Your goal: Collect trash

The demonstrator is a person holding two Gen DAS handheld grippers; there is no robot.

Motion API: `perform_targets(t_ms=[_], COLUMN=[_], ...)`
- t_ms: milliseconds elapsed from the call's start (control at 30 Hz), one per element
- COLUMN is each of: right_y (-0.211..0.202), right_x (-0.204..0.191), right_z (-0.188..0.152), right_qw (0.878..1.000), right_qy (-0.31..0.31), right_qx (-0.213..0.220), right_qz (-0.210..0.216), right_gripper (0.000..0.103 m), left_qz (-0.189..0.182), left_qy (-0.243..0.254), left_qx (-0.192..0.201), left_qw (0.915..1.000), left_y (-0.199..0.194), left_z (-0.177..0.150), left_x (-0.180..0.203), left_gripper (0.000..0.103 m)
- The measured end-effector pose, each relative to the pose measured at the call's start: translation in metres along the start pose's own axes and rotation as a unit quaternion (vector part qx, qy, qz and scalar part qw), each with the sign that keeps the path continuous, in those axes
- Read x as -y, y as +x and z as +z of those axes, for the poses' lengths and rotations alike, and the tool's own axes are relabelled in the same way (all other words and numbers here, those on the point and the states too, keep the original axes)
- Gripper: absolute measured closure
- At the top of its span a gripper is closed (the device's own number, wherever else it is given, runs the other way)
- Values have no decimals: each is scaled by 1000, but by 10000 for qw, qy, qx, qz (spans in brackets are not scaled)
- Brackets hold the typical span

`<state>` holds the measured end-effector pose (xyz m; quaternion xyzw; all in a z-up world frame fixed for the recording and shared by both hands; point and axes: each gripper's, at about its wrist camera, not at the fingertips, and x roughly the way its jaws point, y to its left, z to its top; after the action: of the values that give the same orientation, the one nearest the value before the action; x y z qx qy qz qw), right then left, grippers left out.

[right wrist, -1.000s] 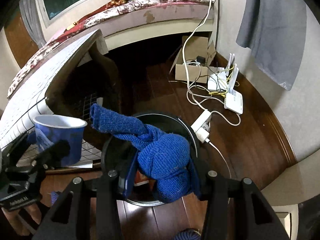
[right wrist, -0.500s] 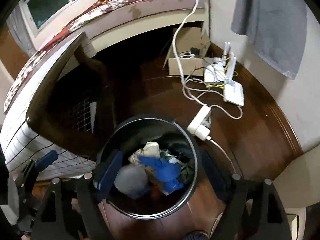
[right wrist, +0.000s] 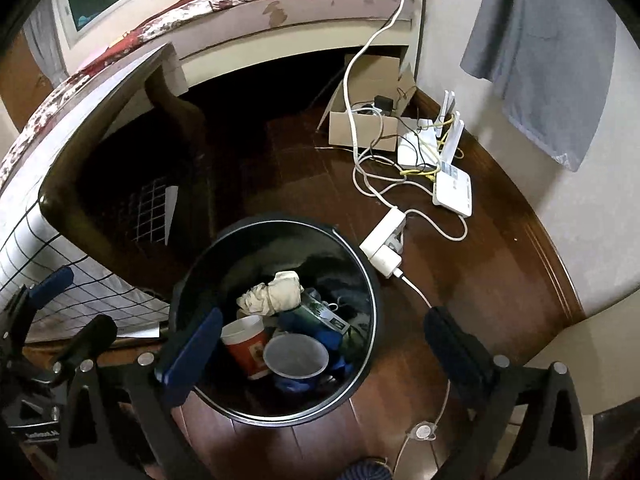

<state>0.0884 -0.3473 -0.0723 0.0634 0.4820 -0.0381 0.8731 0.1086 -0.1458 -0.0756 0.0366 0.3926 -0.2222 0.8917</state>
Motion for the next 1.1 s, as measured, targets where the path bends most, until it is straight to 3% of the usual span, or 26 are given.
perform_targets(t_ms=[500, 1100], right_y=[-38, -143], right_x=[-35, -103], right_z=[-10, -24], right_qw=[9985, 9925], right_qy=[-436, -728], right_qx=[314, 972], right_qz=[40, 168], right_gripper=[1, 1], left_qz=[231, 899], left_qy=[73, 116], left_qx=[239, 606], left_qw=[9994, 9940], left_y=[-45, -150], left_z=[0, -8], left_x=[-9, -40], left_gripper=[1, 1])
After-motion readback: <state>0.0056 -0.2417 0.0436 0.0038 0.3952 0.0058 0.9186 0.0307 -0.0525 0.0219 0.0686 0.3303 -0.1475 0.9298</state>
